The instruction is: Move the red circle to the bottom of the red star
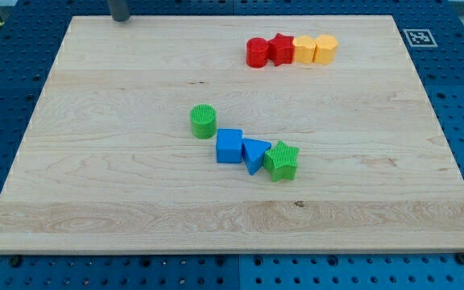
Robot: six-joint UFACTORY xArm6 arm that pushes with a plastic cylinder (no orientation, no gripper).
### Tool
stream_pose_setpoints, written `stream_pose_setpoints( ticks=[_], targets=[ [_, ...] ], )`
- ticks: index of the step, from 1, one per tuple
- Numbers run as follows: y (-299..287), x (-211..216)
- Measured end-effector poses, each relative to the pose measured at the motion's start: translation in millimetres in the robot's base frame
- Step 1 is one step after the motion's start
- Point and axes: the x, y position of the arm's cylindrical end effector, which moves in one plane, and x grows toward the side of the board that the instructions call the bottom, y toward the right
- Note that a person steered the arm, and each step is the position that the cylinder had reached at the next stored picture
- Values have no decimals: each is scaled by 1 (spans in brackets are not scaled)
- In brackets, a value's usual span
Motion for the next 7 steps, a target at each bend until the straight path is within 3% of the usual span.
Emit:
stream_pose_setpoints(
  ticks=[3, 5, 7],
  targets=[
    [85, 1],
    [107, 1],
    [182, 2]
  ],
)
